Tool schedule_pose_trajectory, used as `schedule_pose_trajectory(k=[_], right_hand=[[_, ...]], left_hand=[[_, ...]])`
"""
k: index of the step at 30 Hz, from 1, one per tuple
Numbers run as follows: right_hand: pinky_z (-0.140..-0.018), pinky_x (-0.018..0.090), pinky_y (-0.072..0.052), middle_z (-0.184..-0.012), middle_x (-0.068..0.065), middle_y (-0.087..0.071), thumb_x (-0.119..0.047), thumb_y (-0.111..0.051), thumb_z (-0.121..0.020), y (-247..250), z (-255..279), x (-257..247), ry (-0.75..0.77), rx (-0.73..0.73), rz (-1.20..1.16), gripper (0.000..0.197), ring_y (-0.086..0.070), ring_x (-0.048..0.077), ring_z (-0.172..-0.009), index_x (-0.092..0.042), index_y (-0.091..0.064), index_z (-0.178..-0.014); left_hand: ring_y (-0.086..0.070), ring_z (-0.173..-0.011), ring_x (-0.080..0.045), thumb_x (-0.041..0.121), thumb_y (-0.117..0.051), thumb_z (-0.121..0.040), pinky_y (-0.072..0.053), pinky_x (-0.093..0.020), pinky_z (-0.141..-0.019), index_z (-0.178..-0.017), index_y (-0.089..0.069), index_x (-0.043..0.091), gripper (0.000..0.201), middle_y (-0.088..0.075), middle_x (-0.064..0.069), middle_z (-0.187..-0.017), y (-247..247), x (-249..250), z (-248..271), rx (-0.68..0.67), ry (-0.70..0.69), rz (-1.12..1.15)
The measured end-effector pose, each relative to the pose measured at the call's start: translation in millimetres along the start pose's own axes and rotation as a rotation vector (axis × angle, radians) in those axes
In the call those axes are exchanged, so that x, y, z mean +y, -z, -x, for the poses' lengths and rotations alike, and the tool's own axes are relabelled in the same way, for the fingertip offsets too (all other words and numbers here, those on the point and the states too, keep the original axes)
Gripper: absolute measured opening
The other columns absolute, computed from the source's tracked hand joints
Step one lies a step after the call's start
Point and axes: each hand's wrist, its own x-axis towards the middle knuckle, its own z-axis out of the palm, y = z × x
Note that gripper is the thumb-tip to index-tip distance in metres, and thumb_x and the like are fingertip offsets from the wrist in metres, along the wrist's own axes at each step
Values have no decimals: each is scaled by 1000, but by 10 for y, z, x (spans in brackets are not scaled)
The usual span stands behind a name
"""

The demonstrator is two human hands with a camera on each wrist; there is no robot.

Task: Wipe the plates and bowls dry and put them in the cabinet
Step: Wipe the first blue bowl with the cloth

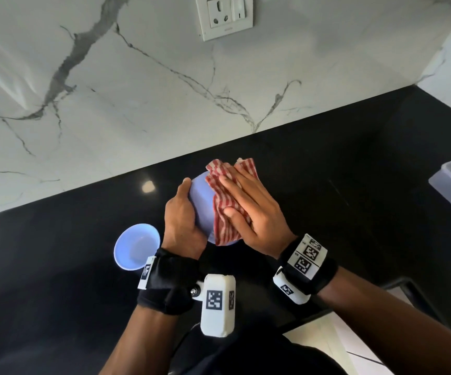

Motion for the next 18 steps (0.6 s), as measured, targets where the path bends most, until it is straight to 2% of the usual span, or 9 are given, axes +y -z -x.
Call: schedule_pose_trajectory(k=[3, 5, 7, 10, 11, 12, 14, 16, 18], right_hand=[[-120, 45, -33, -157, 11, -43, -35, -37, -108, -5, -87, 10, -163, -65, -49, 54, -37, 21, -148, -3, -43, -151], [-121, 40, -33, -158, 6, -43, -41, -30, -109, -40, -60, 44, -274, -51, -112, 56, -39, 16, -147, -7, -40, -154], [-118, 29, -37, -157, 3, -45, -43, -28, -109, -65, 0, 83, -358, -26, -159, 57, -44, 12, -143, -11, -38, -155], [-103, 3, -36, -145, 5, -57, -35, -38, -109, -68, 115, 89, -457, -35, 0, 48, -59, 14, -126, -15, -42, -152], [-96, 4, -39, -138, 6, -62, -34, -38, -108, -65, 158, 90, -501, -58, 35, 46, -63, 16, -118, -16, -45, -150], [-89, 11, -43, -132, 6, -66, -34, -36, -108, -54, 201, 94, -529, -101, 89, 45, -67, 20, -110, -15, -47, -147], [-80, 25, -46, -127, 10, -67, -31, -34, -108, -38, 252, 110, -547, -221, 224, 44, -69, 27, -102, -12, -49, -144], [-83, 25, -45, -127, 9, -65, -30, -32, -110, 18, 231, 136, -647, -350, 240, 41, -66, 27, -108, -12, -46, -144], [-77, 15, -47, -109, 3, -66, -33, -33, -111, 83, 199, 157, -838, -404, 132, 31, -67, 24, -103, -18, -53, -128]], left_hand=[[-70, -114, -35, 38, -47, -110, -52, -50, -108, -125, -65, -3, 48, -72, -22, -121, -96, -31, 154, 38, -113, -68], [-73, -107, -35, 37, -50, -109, -56, -48, -101, -116, -70, 1, 42, -75, -20, -111, -170, -31, 231, 60, -194, -74], [-74, -99, -27, 38, -50, -109, -59, -45, -95, -105, -71, 11, 34, -76, -11, -101, -208, -52, 265, 62, -241, -103], [-71, -85, -12, 38, -48, -109, -57, -23, -68, -93, -68, 22, 30, -73, 1, -91, -270, -106, 307, 97, -275, -164], [-70, -83, -10, 37, -49, -109, -55, -18, -62, -93, -68, 22, 29, -73, 1, -90, -307, -129, 341, 115, -296, -178], [-70, -81, -9, 37, -50, -109, -54, -17, -59, -92, -68, 20, 30, -73, 2, -89, -339, -172, 365, 126, -322, -185], [-70, -73, -8, 35, -52, -109, -56, -21, -61, -84, -68, 14, 36, -74, 4, -78, -379, -270, 376, 155, -398, -189], [-62, -66, -15, 34, -52, -109, -51, -29, -62, -76, -60, 5, 45, -65, -5, -71, -451, -375, 409, 168, -484, -226], [-47, -60, -16, 32, -52, -109, -38, -30, -56, -67, -48, 5, 51, -49, -3, -63, -509, -495, 425, 162, -587, -291]])
